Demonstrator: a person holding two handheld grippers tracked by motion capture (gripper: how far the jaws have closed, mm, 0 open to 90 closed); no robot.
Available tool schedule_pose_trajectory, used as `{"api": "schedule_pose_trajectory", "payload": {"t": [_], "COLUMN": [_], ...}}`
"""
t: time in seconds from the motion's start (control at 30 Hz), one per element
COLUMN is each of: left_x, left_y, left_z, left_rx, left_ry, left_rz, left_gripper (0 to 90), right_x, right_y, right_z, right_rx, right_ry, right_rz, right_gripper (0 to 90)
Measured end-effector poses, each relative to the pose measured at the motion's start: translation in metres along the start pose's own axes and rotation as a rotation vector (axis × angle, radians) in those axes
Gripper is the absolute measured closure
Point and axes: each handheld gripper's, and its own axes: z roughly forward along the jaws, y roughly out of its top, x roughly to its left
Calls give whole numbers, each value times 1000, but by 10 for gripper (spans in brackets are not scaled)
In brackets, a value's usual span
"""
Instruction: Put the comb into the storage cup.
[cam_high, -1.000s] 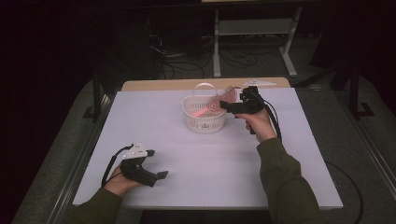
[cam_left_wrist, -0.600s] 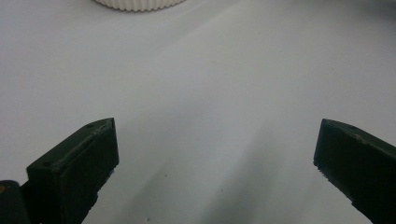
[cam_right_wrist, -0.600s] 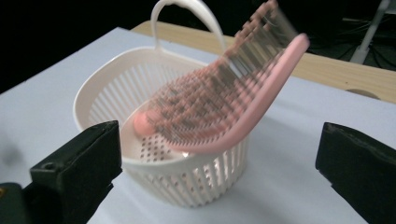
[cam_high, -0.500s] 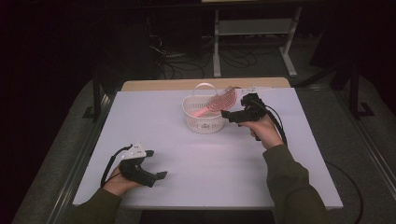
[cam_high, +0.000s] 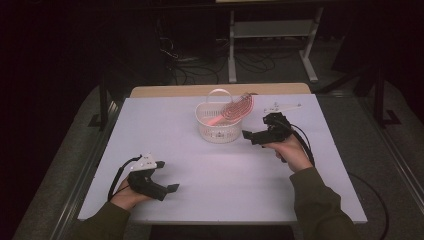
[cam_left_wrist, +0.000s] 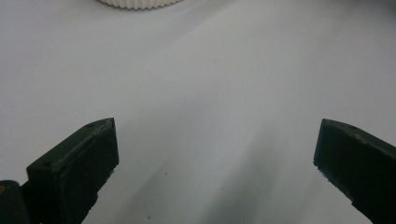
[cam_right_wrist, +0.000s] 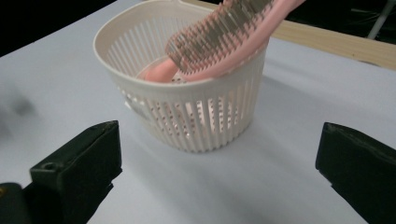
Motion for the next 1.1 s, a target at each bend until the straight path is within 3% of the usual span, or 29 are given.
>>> {"api": "schedule_pose_trajectory", "payload": {"t": [0.5,0.9,1.1], "left_x": [0,-1,-1], "left_y": [0,0,0], "left_z": [-2,-1,-1], "left_rx": [-6,-6,-6], "left_ry": [2,0,0], "left_rz": [6,10,12], "left_gripper": [1,1,1], "right_x": [16,25,28], "right_y": [-41,-68,-79], "right_z": [-15,-31,-41], "right_rx": [70,96,86], "right_ry": [38,22,37], "right_rz": [-48,-98,-98], "right_gripper": [3,3,3]}}
